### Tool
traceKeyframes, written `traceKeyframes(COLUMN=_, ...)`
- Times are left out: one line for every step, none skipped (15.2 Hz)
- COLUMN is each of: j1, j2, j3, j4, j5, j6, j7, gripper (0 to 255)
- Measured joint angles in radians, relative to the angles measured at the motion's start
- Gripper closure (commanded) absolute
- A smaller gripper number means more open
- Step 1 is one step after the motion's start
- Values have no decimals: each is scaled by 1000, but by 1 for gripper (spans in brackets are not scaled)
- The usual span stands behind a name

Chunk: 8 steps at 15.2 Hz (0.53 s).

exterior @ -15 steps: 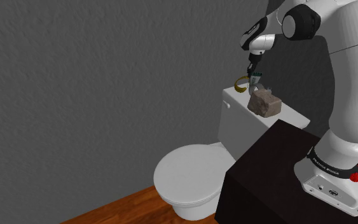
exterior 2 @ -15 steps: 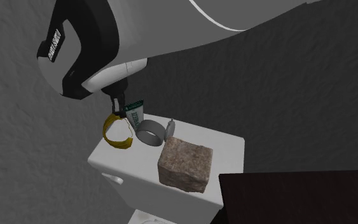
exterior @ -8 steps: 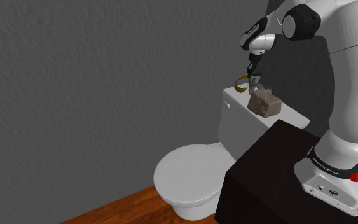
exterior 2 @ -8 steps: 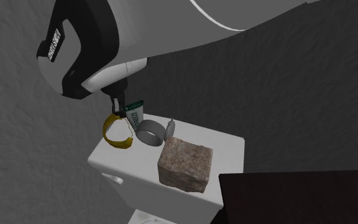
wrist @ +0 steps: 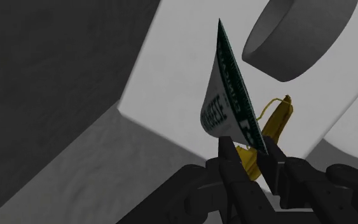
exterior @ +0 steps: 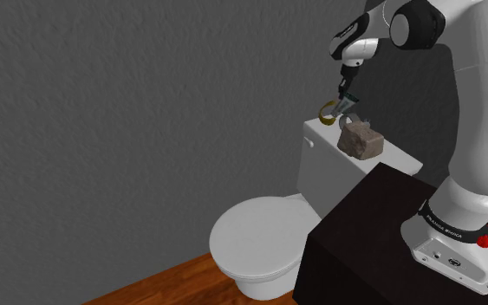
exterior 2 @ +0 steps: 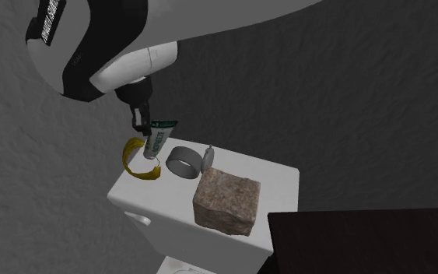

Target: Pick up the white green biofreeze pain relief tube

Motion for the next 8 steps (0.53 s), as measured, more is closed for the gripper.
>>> traceKeyframes(j1=0, j2=-4, j3=-2, j4=8, j5=-3, j6=-12, j7=2, gripper=255)
traceKeyframes(j1=2, j2=-12, j3=-5, j4=11, j5=-7, j6=-22, j7=4, gripper=255)
traceKeyframes(j1=0, j2=-17, j3=-8, j4=17, j5=-10, j6=-33, j7=4, gripper=255)
traceKeyframes(j1=4, j2=-24, j3=-10, j4=19, j5=-14, j6=-41, j7=9, gripper=255)
traceKeyframes(j1=5, j2=-29, j3=-12, j4=25, j5=-18, j6=-52, j7=11, gripper=255)
traceKeyframes(j1=8, j2=-40, j3=-16, j4=21, j5=-22, j6=-58, j7=13, gripper=255)
traceKeyframes(j1=8, j2=-42, j3=-17, j4=30, j5=-25, j6=-69, j7=15, gripper=255)
traceKeyframes(j1=8, j2=-44, j3=-18, j4=37, j5=-27, j6=-78, j7=17, gripper=255)
